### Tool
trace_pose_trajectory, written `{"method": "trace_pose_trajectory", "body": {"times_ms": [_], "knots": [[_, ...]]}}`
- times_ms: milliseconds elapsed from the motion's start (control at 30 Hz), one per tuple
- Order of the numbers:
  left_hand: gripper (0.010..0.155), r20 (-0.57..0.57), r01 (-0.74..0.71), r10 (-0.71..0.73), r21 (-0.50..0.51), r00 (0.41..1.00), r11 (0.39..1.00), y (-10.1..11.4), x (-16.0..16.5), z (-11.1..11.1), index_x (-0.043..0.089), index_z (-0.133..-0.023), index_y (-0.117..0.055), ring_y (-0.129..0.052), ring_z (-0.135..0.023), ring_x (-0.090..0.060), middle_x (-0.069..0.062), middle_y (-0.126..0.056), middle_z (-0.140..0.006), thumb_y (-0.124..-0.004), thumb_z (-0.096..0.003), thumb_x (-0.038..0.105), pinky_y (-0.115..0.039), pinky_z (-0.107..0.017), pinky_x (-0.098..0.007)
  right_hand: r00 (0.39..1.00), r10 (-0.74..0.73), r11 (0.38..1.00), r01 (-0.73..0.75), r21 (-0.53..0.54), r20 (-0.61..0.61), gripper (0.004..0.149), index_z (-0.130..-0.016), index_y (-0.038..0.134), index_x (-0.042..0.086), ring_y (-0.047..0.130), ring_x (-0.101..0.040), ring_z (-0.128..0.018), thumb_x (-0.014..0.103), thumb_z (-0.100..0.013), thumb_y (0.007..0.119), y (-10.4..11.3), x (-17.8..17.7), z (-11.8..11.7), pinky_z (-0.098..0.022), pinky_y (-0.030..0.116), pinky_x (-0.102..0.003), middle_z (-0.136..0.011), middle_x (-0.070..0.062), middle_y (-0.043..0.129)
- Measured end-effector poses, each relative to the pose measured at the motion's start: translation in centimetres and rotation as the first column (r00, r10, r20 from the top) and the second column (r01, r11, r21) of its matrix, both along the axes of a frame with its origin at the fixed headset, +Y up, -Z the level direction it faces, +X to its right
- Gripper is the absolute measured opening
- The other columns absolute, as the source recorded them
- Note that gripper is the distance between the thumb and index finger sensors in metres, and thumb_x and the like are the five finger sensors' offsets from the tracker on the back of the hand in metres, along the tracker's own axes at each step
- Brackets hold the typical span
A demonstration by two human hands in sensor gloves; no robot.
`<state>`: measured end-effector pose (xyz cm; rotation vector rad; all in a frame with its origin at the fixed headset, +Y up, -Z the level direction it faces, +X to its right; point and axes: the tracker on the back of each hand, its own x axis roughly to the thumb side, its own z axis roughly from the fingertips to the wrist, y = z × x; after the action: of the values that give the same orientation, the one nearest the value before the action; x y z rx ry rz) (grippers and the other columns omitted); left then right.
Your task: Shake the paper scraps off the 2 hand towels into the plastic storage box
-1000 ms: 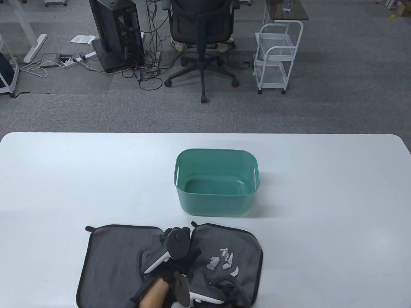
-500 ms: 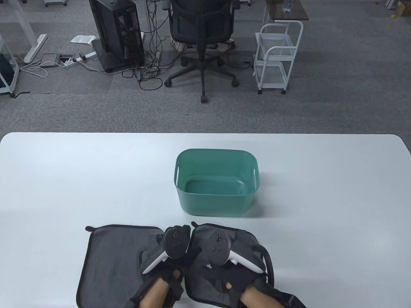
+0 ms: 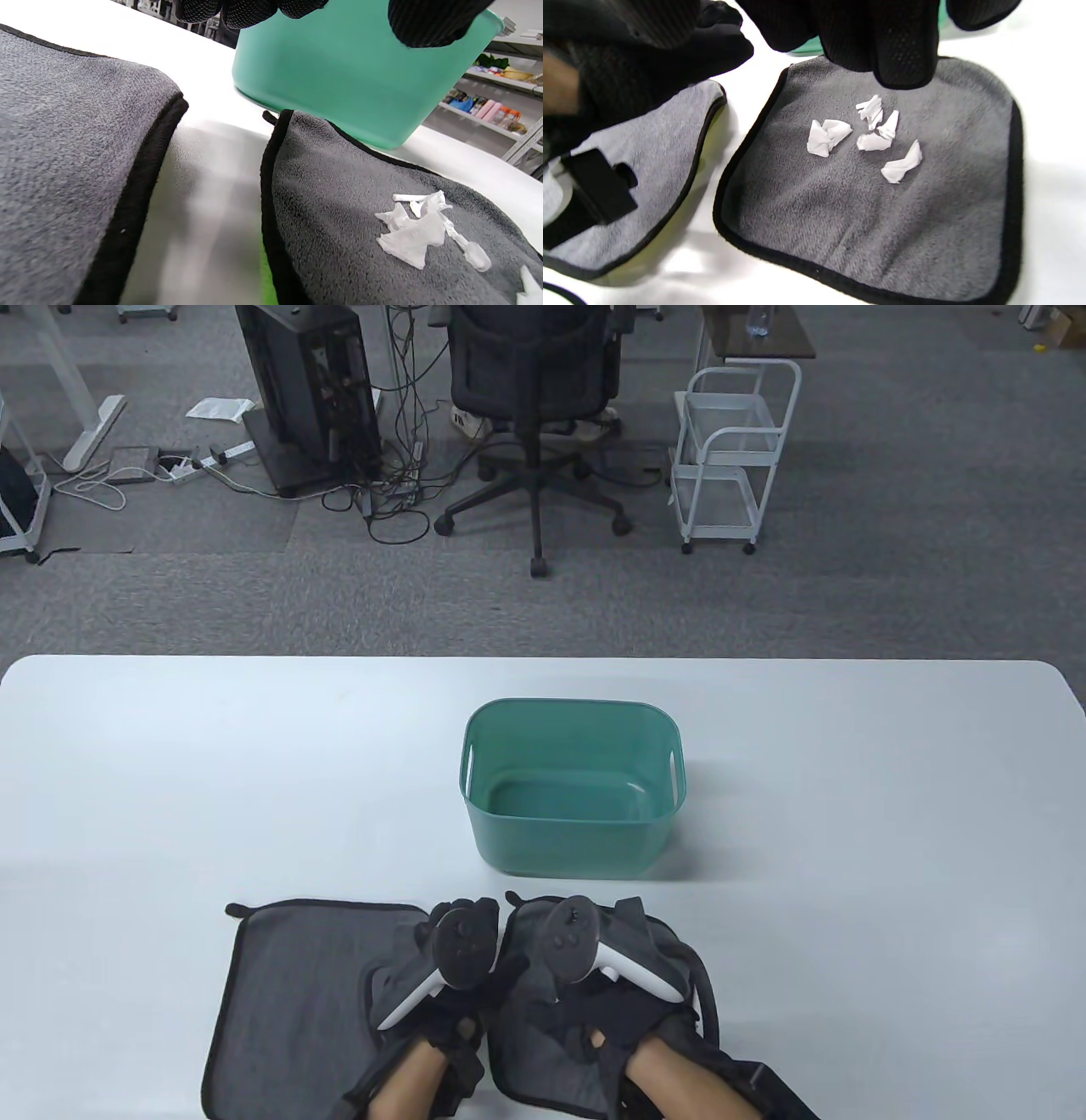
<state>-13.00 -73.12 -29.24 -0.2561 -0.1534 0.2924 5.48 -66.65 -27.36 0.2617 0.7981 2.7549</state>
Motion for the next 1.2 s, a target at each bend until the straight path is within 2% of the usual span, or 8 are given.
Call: {"method": "trace_pose_trajectory", "body": {"times_ms": [133,267,400,600,800,1000,1100,1200], "knots": [[0.074,0.003,0.018,-0.018,-0.006,1.000,1.000,-0.1,-0.1,-0.1,0.022,-0.108,-0.037,-0.045,-0.110,-0.045,-0.011,-0.042,-0.113,-0.061,-0.0508,0.061,-0.044,-0.082,-0.054,0.978,-0.105,0.994,0.097,0.051,0.180,0.067,-0.098,0.067,0.003,0.085,-0.052,-0.079,0.053,-0.054,0.073,-1.9,4.1,-2.0,-0.061,0.059,-0.069,-0.099,-0.030,0.075],[0.072,-0.001,0.091,-0.091,-0.008,0.996,0.996,-0.5,-0.2,-0.2,0.022,-0.109,-0.037,-0.044,-0.110,-0.045,-0.011,-0.041,-0.113,-0.062,-0.0518,0.059,-0.043,-0.082,-0.054,0.892,-0.160,0.982,0.101,0.159,0.422,0.062,-0.099,0.065,0.005,0.079,-0.052,-0.084,0.047,-0.055,0.076,-4.0,8.3,-3.9,-0.065,0.052,-0.070,-0.103,-0.028,0.071],[0.071,-0.022,0.158,-0.159,-0.033,0.987,0.987,-0.7,-0.2,-1.3,0.024,-0.110,-0.037,-0.041,-0.111,-0.044,-0.010,-0.040,-0.115,-0.062,-0.0530,0.058,-0.041,-0.083,-0.054,0.858,-0.025,0.990,-0.049,0.130,0.513,0.061,-0.105,0.056,0.013,0.066,-0.047,-0.095,0.044,-0.057,0.077,-5.9,10.1,-5.5,-0.071,0.045,-0.069,-0.112,-0.021,0.059],[0.070,-0.046,0.202,-0.208,-0.098,0.977,0.974,-0.4,1.1,-4.2,0.027,-0.110,-0.036,-0.037,-0.113,-0.044,-0.009,-0.036,-0.116,-0.062,-0.0535,0.059,-0.038,-0.085,-0.053,0.854,0.077,0.981,-0.158,0.115,0.515,0.061,-0.104,0.057,0.015,0.058,-0.045,-0.100,0.043,-0.055,0.080,-8.5,10.2,-6.3,-0.073,0.041,-0.068,-0.115,-0.017,0.054],[0.069,0.004,0.325,-0.329,-0.180,0.944,0.929,-1.6,3.2,-6.8,0.030,-0.111,-0.035,-0.027,-0.115,-0.041,-0.006,-0.029,-0.118,-0.059,-0.0543,0.062,-0.031,-0.087,-0.052,0.847,0.158,0.971,-0.227,0.076,0.507,0.059,-0.101,0.063,0.012,0.053,-0.045,-0.104,0.043,-0.054,0.082,-9.1,9.8,-6.3,-0.073,0.039,-0.070,-0.116,-0.017,0.051],[0.061,0.021,0.332,-0.334,-0.190,0.942,0.924,-3.5,4.2,-7.3,0.029,-0.106,-0.049,-0.030,-0.114,-0.041,-0.006,-0.033,-0.117,-0.062,-0.0547,0.059,-0.032,-0.086,-0.052,0.854,0.195,0.955,-0.278,0.105,0.482,0.048,-0.092,0.072,0.009,0.062,-0.045,-0.100,0.037,-0.054,0.084,-9.3,9.2,-6.4,-0.071,0.045,-0.070,-0.112,-0.017,0.059],[0.051,0.011,0.328,-0.329,-0.108,0.944,0.938,-3.4,4.2,-7.0,0.025,-0.098,-0.060,-0.040,-0.115,-0.038,-0.003,-0.047,-0.115,-0.063,-0.0554,0.054,-0.038,-0.087,-0.050,0.868,0.189,0.954,-0.273,0.124,0.459,0.043,-0.086,0.077,0.006,0.066,-0.045,-0.097,0.032,-0.054,0.086,-9.2,8.7,-6.4,-0.070,0.049,-0.070,-0.110,-0.017,0.064],[0.045,0.005,0.282,-0.283,-0.097,0.959,0.954,-2.9,3.9,-6.8,0.023,-0.092,-0.069,-0.049,-0.113,-0.038,-0.003,-0.057,-0.111,-0.068,-0.0548,0.049,-0.042,-0.086,-0.051,0.880,0.145,0.958,-0.240,0.160,0.452,0.041,-0.086,0.079,0.008,0.070,-0.045,-0.094,0.031,-0.054,0.085,-9.1,8.5,-6.3,-0.069,0.052,-0.069,-0.108,-0.018,0.068]]}}
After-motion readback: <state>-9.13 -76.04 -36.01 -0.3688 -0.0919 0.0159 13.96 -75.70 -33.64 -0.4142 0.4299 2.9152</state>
